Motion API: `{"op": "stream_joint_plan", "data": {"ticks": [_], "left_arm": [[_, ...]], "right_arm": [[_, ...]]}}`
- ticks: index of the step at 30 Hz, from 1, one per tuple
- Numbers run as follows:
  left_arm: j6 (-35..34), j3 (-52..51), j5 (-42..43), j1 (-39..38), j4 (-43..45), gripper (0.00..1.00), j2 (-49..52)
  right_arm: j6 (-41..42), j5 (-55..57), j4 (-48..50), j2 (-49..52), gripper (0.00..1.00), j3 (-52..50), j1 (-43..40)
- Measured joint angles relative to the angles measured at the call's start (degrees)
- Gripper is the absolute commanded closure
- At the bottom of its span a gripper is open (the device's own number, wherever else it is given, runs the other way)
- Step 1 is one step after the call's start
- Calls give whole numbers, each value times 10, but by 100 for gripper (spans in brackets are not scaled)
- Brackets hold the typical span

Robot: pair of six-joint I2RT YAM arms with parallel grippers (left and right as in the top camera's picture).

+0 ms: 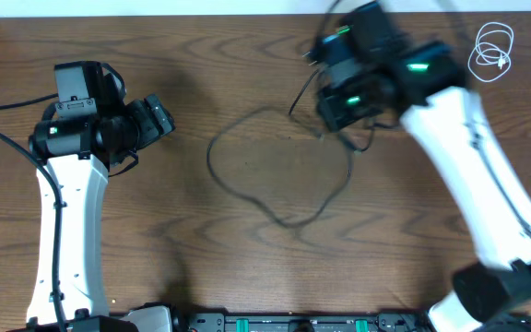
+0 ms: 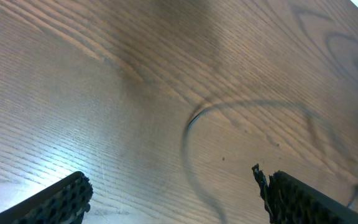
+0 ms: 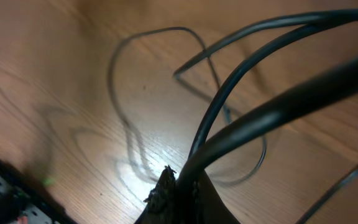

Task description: Untangle cables

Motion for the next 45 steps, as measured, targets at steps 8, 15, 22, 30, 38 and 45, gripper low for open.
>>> {"op": "stream_joint_plan", "data": {"ticks": [8, 15, 22, 30, 38, 45], "left_arm": [[0, 0, 0, 0, 0, 9, 0], [0, 0, 0, 0, 0, 9, 0], [0, 0, 0, 0, 0, 9, 0], [0, 0, 0, 0, 0, 9, 0], [0, 0, 0, 0, 0, 9, 0], [0, 0, 0, 0, 0, 9, 0]], "right_arm": [[-6, -7, -52, -59, 99, 1, -64], [-6, -6, -52, -29, 99, -19, -66], [-4, -5, -34, 64, 99, -54, -24], [42, 32, -1, 171, 99, -55, 53], [120, 61, 38, 268, 84, -56, 121], [229, 93, 69, 286, 49, -57, 132]]}}
